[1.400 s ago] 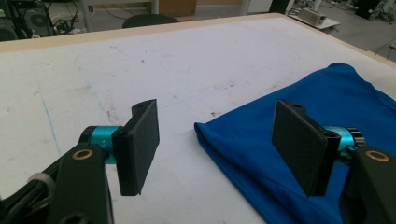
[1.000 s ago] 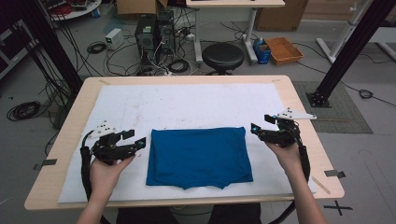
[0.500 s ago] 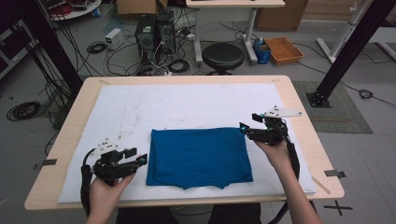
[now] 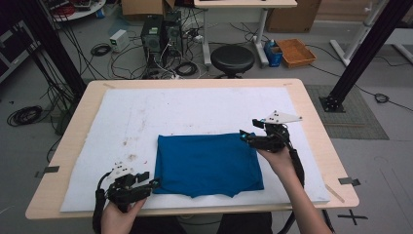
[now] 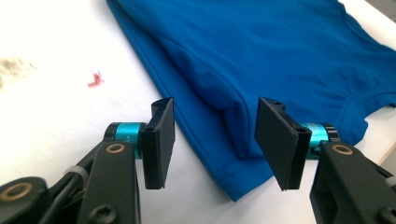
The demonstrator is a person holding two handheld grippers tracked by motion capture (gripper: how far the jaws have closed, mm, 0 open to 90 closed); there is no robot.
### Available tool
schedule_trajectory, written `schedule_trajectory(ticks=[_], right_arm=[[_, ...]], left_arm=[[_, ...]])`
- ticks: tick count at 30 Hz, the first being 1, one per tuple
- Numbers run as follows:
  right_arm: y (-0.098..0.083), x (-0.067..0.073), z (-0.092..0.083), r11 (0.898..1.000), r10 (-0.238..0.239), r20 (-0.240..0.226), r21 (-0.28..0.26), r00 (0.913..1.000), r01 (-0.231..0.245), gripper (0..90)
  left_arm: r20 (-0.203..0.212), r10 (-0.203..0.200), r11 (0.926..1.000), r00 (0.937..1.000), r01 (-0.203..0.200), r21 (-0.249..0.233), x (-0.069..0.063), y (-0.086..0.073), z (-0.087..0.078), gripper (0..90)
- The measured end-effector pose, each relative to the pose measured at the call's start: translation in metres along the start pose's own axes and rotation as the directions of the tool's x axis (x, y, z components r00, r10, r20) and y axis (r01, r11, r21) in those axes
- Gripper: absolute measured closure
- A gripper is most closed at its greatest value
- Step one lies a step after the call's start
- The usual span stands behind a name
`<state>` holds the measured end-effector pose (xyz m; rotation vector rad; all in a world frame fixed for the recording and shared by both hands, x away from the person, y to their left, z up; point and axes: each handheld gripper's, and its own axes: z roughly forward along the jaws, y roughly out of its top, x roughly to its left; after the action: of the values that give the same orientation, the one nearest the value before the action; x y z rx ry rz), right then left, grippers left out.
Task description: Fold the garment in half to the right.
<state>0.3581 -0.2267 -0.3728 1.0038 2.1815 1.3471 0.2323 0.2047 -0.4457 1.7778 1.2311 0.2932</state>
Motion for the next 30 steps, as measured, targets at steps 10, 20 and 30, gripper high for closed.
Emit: schedule_trajectory(ticks=[10,20,30], right_arm=[[0.009,0.017,0.016,0.999,-0.041,-0.045,0.012,0.9982,0.041,32.4],[0.024,0.046,0.044,0.996,-0.088,-0.102,0.014,0.9909,0.09,32.9],[0.046,0.083,0.091,0.994,-0.103,-0.166,0.027,0.9808,0.109,35.6]], left_arm=[[-0.052,-0.007,0.9997,0.9986,0.008,0.024,-0.011,-0.006,0.012,47.2],[-0.138,0.021,0.9996,0.9902,-0.023,-0.013,-0.023,-0.013,0.015,47.1],[-0.163,0.02,0.9995,0.9864,-0.023,-0.02,-0.024,-0.013,0.015,53.6]])
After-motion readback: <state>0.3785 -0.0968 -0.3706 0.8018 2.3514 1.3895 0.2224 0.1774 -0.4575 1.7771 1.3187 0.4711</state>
